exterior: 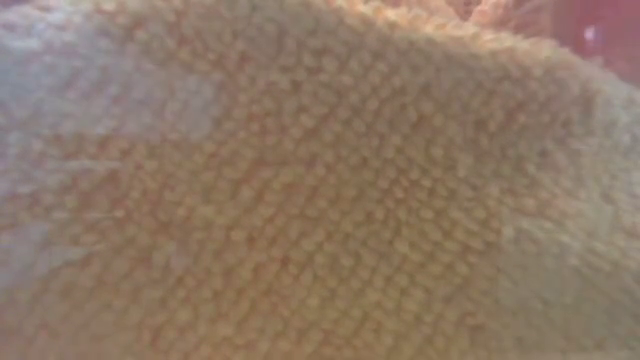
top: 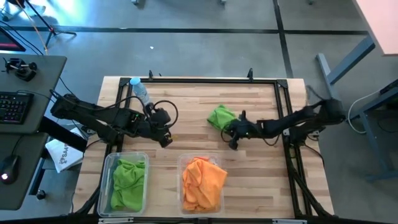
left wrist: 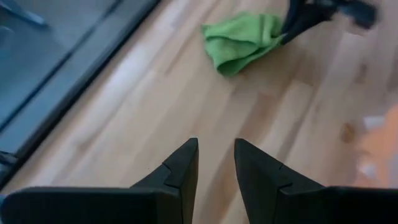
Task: Sort microfiber towel by color & place in baskets
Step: Put the green towel into the left transparent bin
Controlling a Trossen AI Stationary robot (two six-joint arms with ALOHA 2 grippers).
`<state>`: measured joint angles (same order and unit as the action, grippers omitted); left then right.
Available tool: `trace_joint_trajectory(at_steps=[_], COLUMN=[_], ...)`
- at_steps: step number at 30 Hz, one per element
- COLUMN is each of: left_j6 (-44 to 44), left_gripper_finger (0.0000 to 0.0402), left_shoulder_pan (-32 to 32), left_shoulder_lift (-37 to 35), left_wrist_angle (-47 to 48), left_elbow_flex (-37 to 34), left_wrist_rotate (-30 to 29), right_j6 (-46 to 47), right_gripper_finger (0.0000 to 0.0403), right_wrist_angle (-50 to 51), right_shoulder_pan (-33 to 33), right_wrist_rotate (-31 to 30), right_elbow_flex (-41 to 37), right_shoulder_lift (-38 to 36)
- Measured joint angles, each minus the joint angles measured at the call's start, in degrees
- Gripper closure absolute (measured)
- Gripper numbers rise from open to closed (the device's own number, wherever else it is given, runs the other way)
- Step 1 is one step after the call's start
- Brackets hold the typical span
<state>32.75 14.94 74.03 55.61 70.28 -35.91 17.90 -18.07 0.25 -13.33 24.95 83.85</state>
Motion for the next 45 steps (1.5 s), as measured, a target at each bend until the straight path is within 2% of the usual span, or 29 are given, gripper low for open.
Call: trace_joint_trajectory(at_steps=[4, 8, 14, 22, 24, 28, 32, 37, 45], left_j6=[-3.7, -10.9, -18.5, -26.9, -30.3, -35.3, -38.3, -37.2, -32.8], left_gripper_finger=[0.0316, 0.0326, 0.0337, 0.0336, 0.0331, 0.0305, 0.0264, 0.0217, 0.0184], left_shoulder_pan=[-0.5, -3.2, -9.8, -14.7, -15.1, -15.7, -15.7, -15.7, -15.7], left_shoulder_lift=[-1.1, -3.3, -5.5, -5.3, -5.1, -5.1, -5.1, -5.1, -5.0], left_wrist_angle=[0.3, 0.0, -1.1, -13.3, -15.6, -21.8, -27.7, -32.9, -33.1], left_elbow_flex=[0.6, 2.6, 5.8, 6.0, 6.0, 6.0, 6.0, 6.0, 6.0], left_wrist_rotate=[-4.3, -5.4, -5.1, -3.1, -0.3, 6.6, 10.5, 13.1, 13.0], right_j6=[-0.5, -3.8, -15.0, -27.2, -28.3, -28.8, -29.4, -29.3, -32.8], right_gripper_finger=[0.0398, 0.0396, 0.0399, 0.0400, 0.0401, 0.0402, 0.0402, 0.0402, 0.0402], right_wrist_angle=[7.2, 13.3, 18.2, 20.8, 23.0, 29.1, 34.9, 37.4, 36.0], right_shoulder_pan=[0.0, 0.1, 0.1, 0.1, 0.0, 0.0, 0.0, 1.1, 2.8], right_wrist_rotate=[-1.3, -7.9, -13.5, -13.5, -13.5, -13.0, -12.8, -12.1, -3.4], right_elbow_flex=[5.4, 14.2, 30.0, 51.3, 55.7, 63.4, 70.1, 76.1, 81.8], right_shoulder_lift=[-7.3, -14.2, -16.8, -9.5, -6.7, -0.1, 6.1, 11.6, 13.8])
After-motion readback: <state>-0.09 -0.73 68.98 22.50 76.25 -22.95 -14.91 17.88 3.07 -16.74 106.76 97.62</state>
